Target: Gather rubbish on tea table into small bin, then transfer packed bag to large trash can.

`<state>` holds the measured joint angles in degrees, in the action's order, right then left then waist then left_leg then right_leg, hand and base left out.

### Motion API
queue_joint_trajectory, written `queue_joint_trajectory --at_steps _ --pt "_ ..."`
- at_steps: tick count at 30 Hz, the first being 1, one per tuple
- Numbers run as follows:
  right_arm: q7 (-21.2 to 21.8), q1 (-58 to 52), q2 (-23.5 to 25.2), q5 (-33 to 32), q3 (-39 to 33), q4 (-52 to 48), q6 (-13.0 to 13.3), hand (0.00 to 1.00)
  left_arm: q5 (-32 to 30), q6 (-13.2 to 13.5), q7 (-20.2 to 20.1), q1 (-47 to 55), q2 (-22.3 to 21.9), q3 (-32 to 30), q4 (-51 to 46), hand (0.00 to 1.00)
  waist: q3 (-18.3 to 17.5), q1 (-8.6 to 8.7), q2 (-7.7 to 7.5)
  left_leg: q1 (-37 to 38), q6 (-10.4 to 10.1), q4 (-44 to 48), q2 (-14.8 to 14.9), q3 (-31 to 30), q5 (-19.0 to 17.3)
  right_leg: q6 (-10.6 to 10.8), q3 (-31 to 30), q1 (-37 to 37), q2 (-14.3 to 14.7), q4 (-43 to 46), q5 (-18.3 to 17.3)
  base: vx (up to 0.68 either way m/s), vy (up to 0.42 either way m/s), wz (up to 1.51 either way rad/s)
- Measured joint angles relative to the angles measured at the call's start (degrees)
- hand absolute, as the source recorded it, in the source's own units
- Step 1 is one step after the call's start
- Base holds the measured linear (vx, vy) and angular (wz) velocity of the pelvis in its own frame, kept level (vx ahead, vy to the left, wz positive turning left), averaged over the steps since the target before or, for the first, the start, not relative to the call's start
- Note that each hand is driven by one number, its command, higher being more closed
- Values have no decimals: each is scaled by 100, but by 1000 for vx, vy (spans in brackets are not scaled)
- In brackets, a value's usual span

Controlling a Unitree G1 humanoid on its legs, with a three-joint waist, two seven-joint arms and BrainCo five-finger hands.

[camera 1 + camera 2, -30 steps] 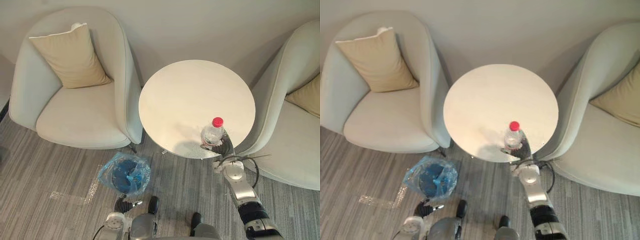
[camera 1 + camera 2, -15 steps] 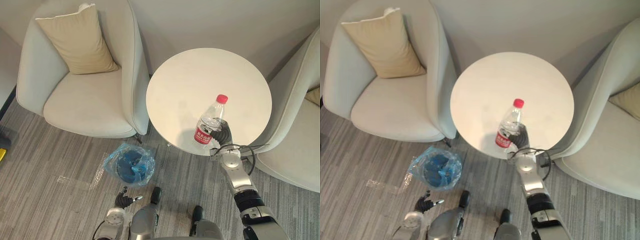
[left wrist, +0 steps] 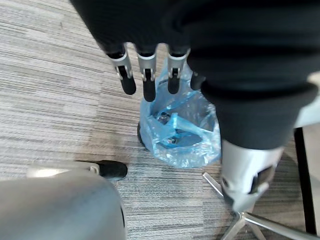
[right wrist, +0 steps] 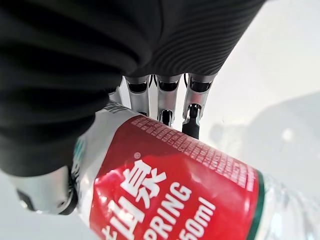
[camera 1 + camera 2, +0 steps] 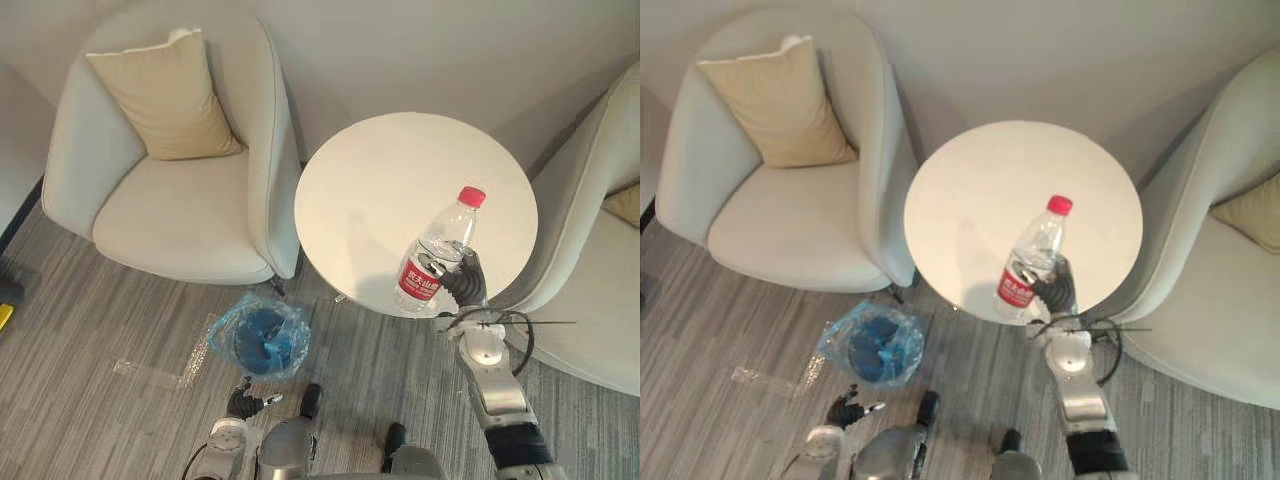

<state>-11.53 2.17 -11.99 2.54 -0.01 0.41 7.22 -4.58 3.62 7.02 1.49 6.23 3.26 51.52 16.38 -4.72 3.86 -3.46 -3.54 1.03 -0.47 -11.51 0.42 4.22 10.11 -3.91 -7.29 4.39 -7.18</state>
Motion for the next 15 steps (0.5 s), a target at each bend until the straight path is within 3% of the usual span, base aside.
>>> queue_joint_trajectory --at_steps 4,11,15 --pt "107 -584 315 172 65 -228 18 100 -111 -63 -1 16 33 6 226 0 -279 121 -68 58 -1 -20 23 150 0 42 -178 -4 8 -71 24 -41 8 -18" --pt "150 -1173 348 658 276 -455 54 100 -244 -148 8 25 151 188 421 0 -607 193 -229 233 -1 -69 59 370 -1 93 -418 -9 15 -84 64 -44 14 -18" --pt "143 -1205 342 909 321 -457 66 100 -263 -156 21 33 172 299 469 0 -740 213 -241 270 1 -70 69 449 0 107 -475 -8 16 -101 102 -31 10 -12"
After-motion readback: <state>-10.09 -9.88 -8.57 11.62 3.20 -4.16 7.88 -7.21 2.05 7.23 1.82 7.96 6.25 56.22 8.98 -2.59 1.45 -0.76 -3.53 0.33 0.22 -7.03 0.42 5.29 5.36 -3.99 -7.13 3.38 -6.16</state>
